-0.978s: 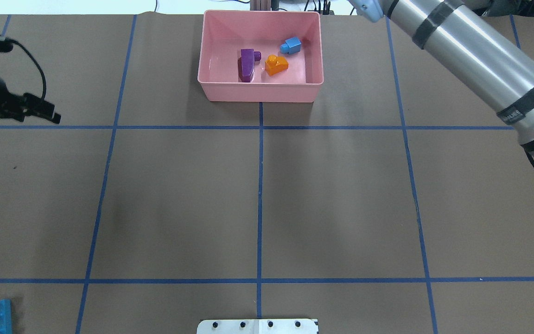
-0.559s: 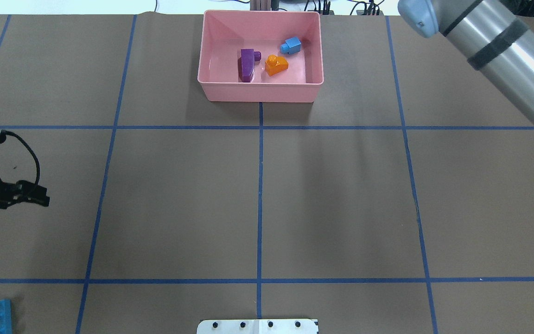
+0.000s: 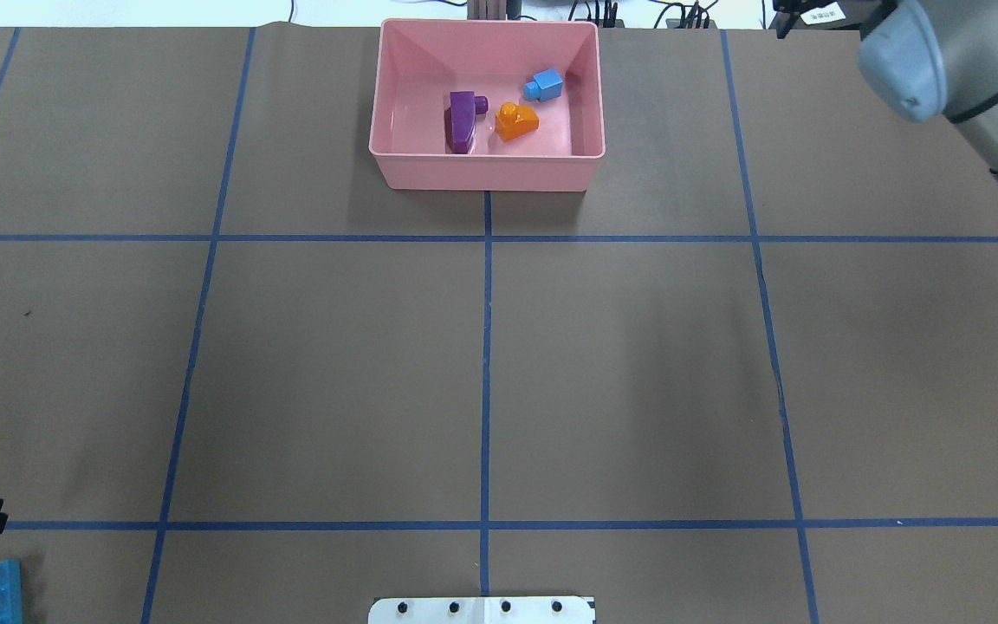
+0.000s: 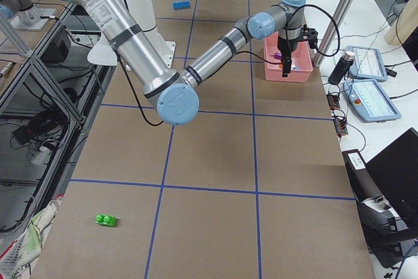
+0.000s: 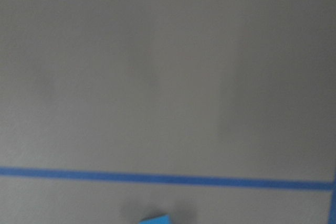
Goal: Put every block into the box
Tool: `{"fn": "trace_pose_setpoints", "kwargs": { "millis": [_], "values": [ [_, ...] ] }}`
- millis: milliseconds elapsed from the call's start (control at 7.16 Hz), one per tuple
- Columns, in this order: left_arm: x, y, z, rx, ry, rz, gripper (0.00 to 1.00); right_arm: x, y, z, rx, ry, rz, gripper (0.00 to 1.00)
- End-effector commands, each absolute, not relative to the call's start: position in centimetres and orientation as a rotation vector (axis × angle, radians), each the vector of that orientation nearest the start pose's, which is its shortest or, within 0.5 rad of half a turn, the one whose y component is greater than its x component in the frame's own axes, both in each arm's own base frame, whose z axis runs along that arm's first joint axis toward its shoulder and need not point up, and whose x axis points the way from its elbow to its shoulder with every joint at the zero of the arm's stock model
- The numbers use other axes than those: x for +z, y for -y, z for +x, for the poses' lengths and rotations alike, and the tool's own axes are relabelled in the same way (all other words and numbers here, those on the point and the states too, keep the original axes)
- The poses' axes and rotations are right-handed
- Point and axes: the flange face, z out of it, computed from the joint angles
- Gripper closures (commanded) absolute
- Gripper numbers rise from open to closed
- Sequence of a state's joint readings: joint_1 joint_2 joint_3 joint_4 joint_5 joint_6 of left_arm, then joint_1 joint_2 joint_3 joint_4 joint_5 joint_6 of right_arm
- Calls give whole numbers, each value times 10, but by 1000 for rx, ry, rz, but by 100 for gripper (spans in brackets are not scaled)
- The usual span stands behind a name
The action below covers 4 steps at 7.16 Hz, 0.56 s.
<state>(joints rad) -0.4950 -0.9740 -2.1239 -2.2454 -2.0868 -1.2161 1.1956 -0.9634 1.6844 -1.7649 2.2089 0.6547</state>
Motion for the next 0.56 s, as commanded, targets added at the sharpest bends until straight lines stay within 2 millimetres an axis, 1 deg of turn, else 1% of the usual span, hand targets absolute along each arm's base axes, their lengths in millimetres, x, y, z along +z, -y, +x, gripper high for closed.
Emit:
{"fn": "trace_pose_setpoints", "kwargs": {
  "millis": [0, 140, 279, 419],
  "values": [
    [563, 157, 250, 9, -730, -237, 0, 281, 626, -162, 89, 803, 142, 0],
    [570, 138, 270, 0, -733, -234, 0, 280, 625, -162, 89, 804, 143, 0],
    [565, 125, 290, -9, -749, -246, 1, 279, 625, -162, 87, 805, 146, 0],
    [570, 125, 290, -5, -742, -245, 15, 277, 622, -161, 85, 807, 151, 0]
  ]
}}
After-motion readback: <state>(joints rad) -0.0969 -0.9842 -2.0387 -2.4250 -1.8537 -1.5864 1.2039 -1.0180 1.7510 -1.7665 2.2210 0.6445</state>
